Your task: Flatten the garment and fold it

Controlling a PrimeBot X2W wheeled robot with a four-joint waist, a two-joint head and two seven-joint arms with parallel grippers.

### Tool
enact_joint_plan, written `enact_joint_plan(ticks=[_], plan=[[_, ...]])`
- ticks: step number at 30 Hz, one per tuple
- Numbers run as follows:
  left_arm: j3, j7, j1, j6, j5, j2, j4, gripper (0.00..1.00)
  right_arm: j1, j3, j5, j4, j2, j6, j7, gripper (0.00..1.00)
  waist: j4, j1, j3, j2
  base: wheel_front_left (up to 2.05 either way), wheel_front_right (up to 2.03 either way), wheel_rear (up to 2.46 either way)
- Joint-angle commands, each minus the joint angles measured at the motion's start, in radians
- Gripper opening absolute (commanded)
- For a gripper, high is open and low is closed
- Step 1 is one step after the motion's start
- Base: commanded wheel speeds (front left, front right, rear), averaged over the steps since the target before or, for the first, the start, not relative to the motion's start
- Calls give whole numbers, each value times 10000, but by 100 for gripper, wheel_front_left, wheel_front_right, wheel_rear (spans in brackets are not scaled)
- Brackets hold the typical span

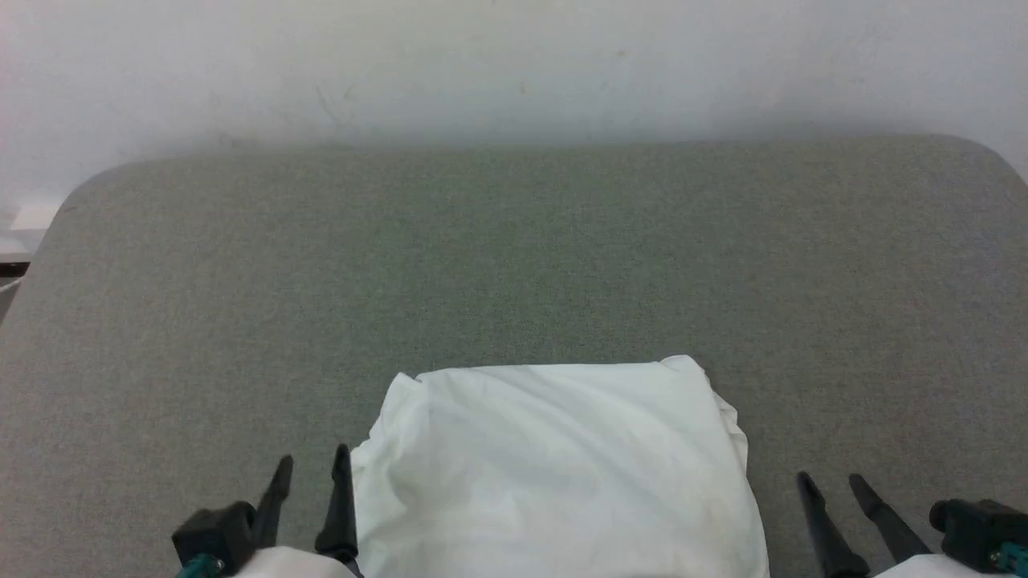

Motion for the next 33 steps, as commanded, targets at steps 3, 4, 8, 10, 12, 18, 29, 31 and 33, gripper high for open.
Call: enact_joint_plan(ticks=[3, 4, 8, 10, 12, 18, 29, 31, 33], plan=[[604, -122, -272, 79, 849, -4, -793, 100, -191, -356, -107, -66, 11, -19, 579, 100, 55, 0, 11, -2, 0, 0, 0], [836, -125, -298, 49, 1166, -63, -1073, 100, -262, -436, -104, -52, -8, -19, 824, 100, 96, 0, 47, -2, 0, 0, 0], [1469, -130, -388, -325, 2370, -259, -1741, 100, -600, -620, -32, 167, -149, -19, 2024, 100, 336, 0, 249, -2, 0, 0, 0], [1673, -131, -424, -524, 2830, -378, -1898, 100, -839, -618, 32, 366, -251, -19, 2597, 100, 439, 0, 340, -2, 0, 0, 0], [1855, -131, -463, -717, 3196, -467, -1955, 100, -1124, -565, 93, 586, -348, -19, 3060, 100, 533, 0, 445, -2, 0, 0, 0], [2154, -132, -537, -1163, 3958, -731, -1913, 100, -2123, -130, 253, 1468, -467, -19, 3749, 100, 889, 0, 750, -2, 0, 0, 0], [2563, -133, -865, -1911, 4490, -1564, -1826, 100, -3707, 370, 22, 4534, -557, -19, 4473, 100, 1321, 0, 1336, -2, 0, 0, 0], [2629, -133, -894, -2042, 4586, -1667, -1769, 100, -3758, 622, 107, 5028, -518, -19, 4893, 100, 1343, 0, 1351, -2, 0, 0, 0], [2706, -133, -899, -2156, 4675, -1755, -1701, 100, -3742, 891, 305, 5342, -463, -19, 5347, 40, 1349, 0, 1331, -2, 0, 0, 0]])
